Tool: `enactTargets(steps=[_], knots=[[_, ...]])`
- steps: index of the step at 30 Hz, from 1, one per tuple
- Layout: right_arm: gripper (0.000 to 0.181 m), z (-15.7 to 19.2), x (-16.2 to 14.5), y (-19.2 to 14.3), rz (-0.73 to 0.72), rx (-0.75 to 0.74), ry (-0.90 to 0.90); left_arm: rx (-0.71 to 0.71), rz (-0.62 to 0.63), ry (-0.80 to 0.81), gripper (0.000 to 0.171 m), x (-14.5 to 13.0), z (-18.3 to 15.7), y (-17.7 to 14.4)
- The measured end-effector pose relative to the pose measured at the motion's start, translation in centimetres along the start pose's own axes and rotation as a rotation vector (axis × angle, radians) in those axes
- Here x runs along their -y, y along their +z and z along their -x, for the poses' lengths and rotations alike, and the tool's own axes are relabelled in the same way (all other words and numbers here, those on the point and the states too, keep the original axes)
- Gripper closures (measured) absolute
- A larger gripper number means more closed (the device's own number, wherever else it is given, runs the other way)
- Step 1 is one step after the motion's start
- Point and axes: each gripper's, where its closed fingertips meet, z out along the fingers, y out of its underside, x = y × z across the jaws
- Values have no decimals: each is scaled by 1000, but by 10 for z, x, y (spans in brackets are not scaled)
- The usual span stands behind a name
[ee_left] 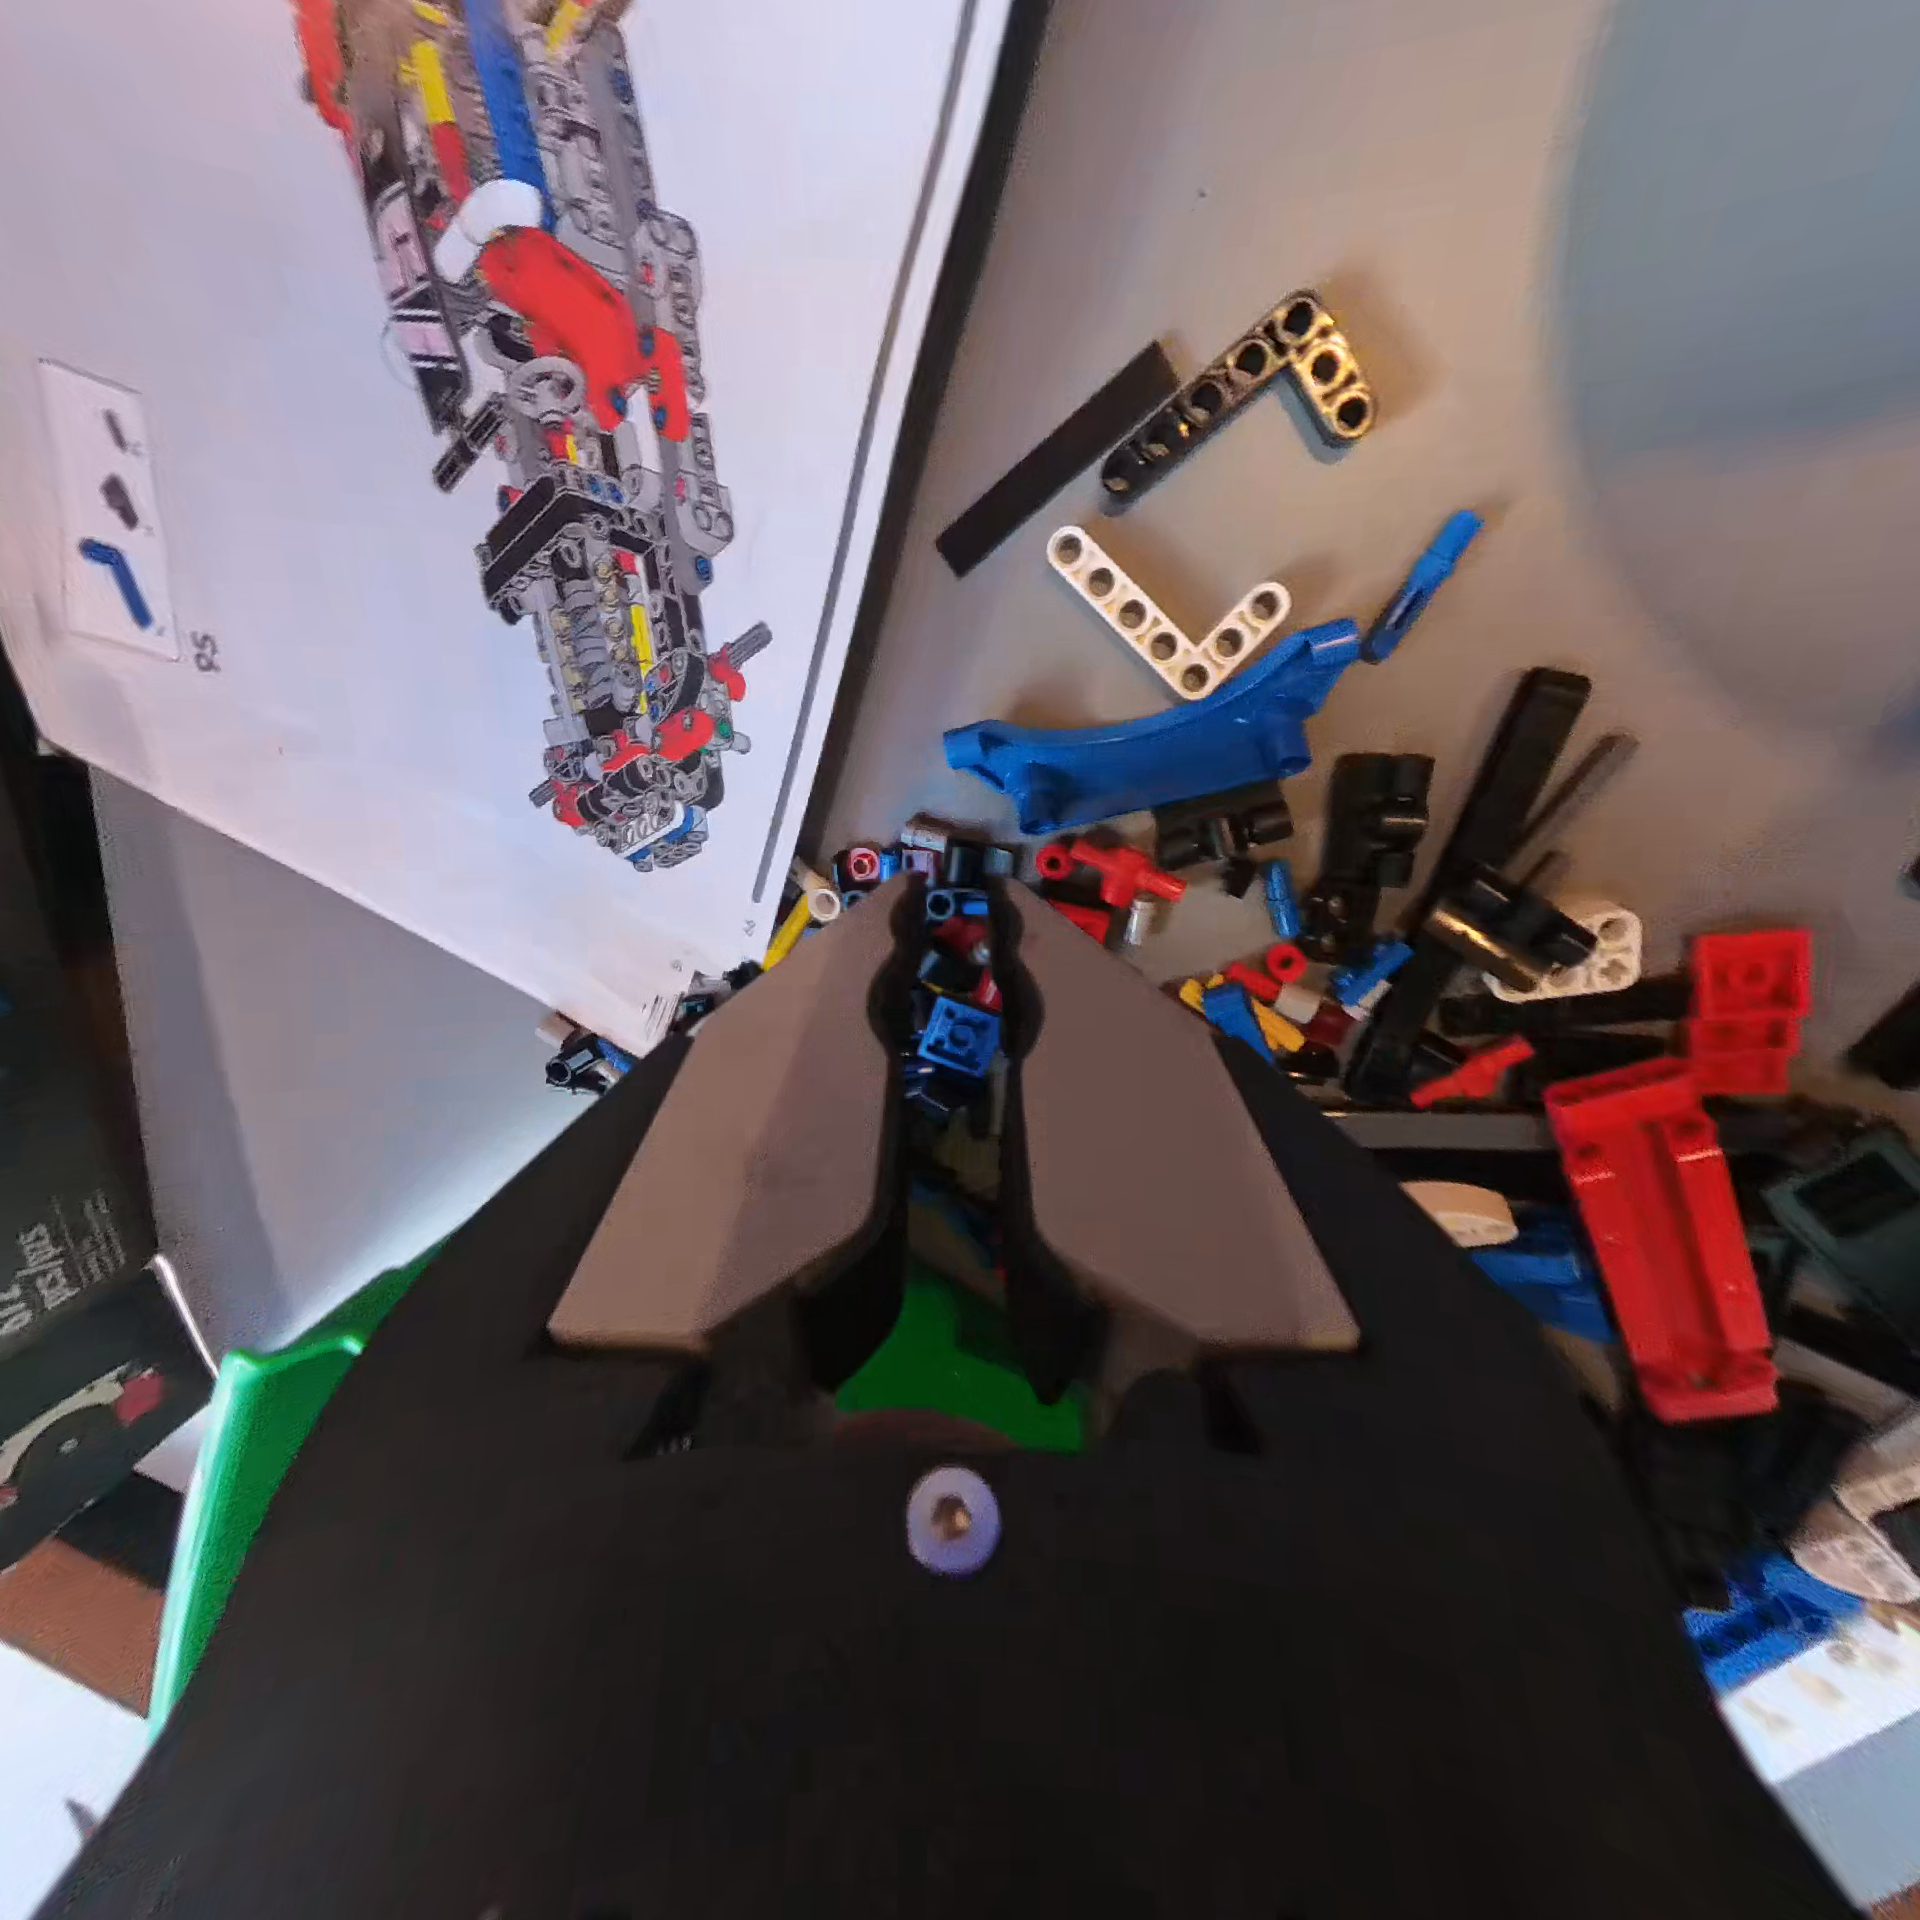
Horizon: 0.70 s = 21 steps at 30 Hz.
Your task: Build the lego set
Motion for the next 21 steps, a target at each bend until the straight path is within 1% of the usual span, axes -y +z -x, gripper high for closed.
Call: enactTargets(steps=[3,4,9,12,21], knots=[[173,-1,-1,-1,-9,13,25,18,17,32,168,1,3,3],[173,-2,0,-2,-15,17,34,21,36,45,167,-1,4,5],[173,-3,3,-5,-29,11,39,-5,109,111,166,-4,4,16],[174,-2,4,-6,-27,5,27,-36,147,116,168,-8,3,20],[175,-2,4,-7,-31,12,27,-45,152,118,168,-7,1,20]])
